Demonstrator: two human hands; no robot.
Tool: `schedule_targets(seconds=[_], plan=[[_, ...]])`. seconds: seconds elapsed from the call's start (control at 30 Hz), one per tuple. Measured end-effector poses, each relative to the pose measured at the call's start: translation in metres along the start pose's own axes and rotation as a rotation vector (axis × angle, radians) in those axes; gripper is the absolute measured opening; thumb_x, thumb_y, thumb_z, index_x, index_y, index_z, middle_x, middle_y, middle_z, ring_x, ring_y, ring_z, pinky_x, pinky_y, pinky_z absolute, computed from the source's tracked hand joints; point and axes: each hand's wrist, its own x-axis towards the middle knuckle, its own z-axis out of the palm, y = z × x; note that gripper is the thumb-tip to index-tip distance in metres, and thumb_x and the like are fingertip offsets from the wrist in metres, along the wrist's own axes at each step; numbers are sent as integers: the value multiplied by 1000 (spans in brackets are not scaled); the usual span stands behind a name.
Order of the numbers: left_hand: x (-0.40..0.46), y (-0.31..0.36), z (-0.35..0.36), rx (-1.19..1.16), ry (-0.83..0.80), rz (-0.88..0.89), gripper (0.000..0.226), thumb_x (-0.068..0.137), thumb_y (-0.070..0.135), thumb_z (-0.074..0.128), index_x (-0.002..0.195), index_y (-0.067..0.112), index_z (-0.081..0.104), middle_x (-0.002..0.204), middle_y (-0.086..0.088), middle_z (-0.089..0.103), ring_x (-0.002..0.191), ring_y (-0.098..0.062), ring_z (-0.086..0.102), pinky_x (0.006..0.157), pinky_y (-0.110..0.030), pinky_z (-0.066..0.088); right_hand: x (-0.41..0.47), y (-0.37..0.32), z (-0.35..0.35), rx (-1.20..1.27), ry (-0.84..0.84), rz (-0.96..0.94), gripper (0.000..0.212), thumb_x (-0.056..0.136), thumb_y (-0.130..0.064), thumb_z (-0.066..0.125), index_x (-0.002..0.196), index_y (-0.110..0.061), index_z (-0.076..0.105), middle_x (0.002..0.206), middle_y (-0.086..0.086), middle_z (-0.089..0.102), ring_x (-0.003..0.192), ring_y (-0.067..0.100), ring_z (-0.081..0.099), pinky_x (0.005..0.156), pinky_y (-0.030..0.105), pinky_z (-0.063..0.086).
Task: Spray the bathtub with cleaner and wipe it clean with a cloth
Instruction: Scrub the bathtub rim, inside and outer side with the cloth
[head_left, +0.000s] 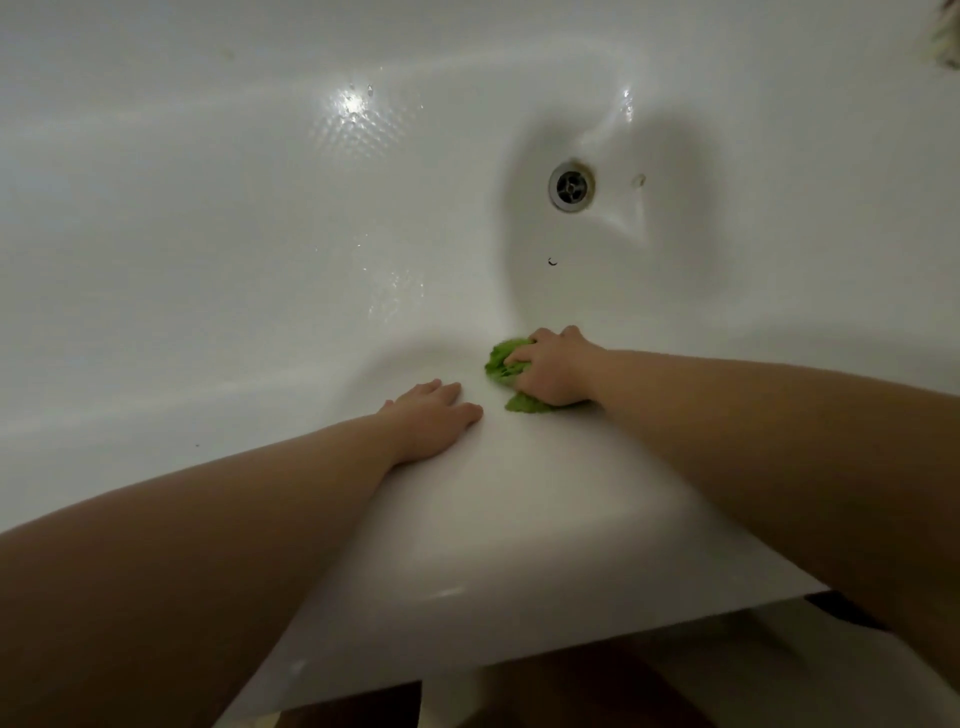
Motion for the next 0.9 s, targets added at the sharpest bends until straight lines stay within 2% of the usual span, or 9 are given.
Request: schedule_targets(seconds=[0.13,0.27,0.4,0.5,0.6,0.67,0.73,0.8,0.9], plan=[[-20,0,-4,10,-15,10,64,106,53,33,162,24,24,170,-4,20,157,-23,14,126,-49,16,-66,6,2,132,-6,-144,50,101,-57,42,150,-45,43,161,-2,30,142,32,28,121,48,25],[-46,4,-8,-13,-25,-6,62,108,49,35,162,21,25,170,-5,20,157,-24,16,127,-43,15,-74,32,-2,106,13,-14,52,100,-59,43,150,-46,42,160,-1,31,141,34,31,119,49,28],[-79,15,-15,54,-59,22,54,112,38,31,160,13,30,168,-12,23,156,-26,17,122,-33,16,-57,3,-4,48,16,60,62,97,-62,35,154,-38,39,154,6,37,138,40,33,114,53,33],[-100,20,-20,107,-77,39,50,114,31,27,159,11,31,166,-16,25,155,-28,19,117,-29,18,-87,-23,-2,36,-9,-114,67,90,-70,29,149,-40,46,155,4,40,137,36,37,116,50,31],[-114,17,-22,97,-88,39,49,114,30,27,158,9,33,165,-17,27,154,-26,20,114,-26,20,-141,-13,-3,219,46,-200,47,97,-60,47,141,-45,54,153,-4,42,135,30,41,116,44,32],[-126,14,-23,47,-94,40,50,113,32,29,158,9,32,166,-14,25,155,-24,18,115,-25,19,-158,11,-6,246,42,-173,49,92,-62,52,138,-47,57,152,-8,43,135,25,42,116,43,33],[-138,12,-24,-21,-86,32,55,112,38,32,161,13,28,169,-8,21,156,-21,16,119,-27,15,-156,23,-12,222,40,-62,56,90,-66,49,142,-47,53,155,-6,41,139,28,38,117,45,32],[-147,9,-24,-77,-72,8,62,109,47,35,163,17,25,171,-4,18,157,-20,14,123,-34,12,-144,11,-15,143,26,11,58,98,-62,43,152,-41,43,159,-1,36,143,33,32,117,47,29],[-158,5,-22,-106,-42,-27,65,107,51,40,162,19,29,170,-4,21,156,-22,19,124,-36,14,-137,-36,-12,68,10,-100,58,102,-62,29,153,-37,42,160,4,37,140,34,37,114,46,31]])
